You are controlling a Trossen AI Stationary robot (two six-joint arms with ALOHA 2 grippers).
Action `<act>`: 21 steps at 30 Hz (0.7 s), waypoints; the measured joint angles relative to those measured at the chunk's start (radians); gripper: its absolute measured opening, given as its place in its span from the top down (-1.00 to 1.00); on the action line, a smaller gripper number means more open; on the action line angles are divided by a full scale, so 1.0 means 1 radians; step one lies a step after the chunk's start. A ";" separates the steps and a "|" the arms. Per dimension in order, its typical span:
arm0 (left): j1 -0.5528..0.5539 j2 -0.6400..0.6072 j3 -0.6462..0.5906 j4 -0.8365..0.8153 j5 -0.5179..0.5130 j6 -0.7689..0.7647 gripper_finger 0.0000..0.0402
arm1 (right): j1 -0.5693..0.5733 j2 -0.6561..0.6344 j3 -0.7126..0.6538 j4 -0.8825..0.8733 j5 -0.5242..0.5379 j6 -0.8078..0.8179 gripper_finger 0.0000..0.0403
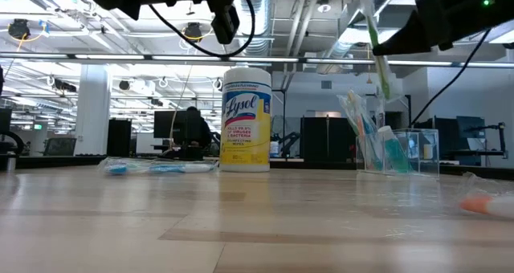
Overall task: Pick & Place toothbrushing station
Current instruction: Put the bottom green toothbrush into the transparent organizer
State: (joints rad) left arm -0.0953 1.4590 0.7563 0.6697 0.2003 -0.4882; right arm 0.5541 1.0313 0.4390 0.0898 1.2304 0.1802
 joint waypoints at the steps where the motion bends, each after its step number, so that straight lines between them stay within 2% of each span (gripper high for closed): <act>1: -0.002 0.000 0.000 0.000 -0.008 0.009 0.76 | 0.000 -0.017 -0.013 -0.005 0.016 0.025 1.00; 14: -0.041 0.000 0.000 0.001 -0.152 0.078 0.76 | -0.036 -0.165 -0.183 -0.007 0.060 0.246 1.00; 21: -0.057 0.000 0.000 0.003 -0.158 0.118 0.76 | -0.075 -0.176 -0.232 0.000 0.061 0.318 1.00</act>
State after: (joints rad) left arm -0.1528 1.4593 0.7559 0.6731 0.0425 -0.3706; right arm 0.4795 0.8551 0.2071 0.0896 1.2911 0.4985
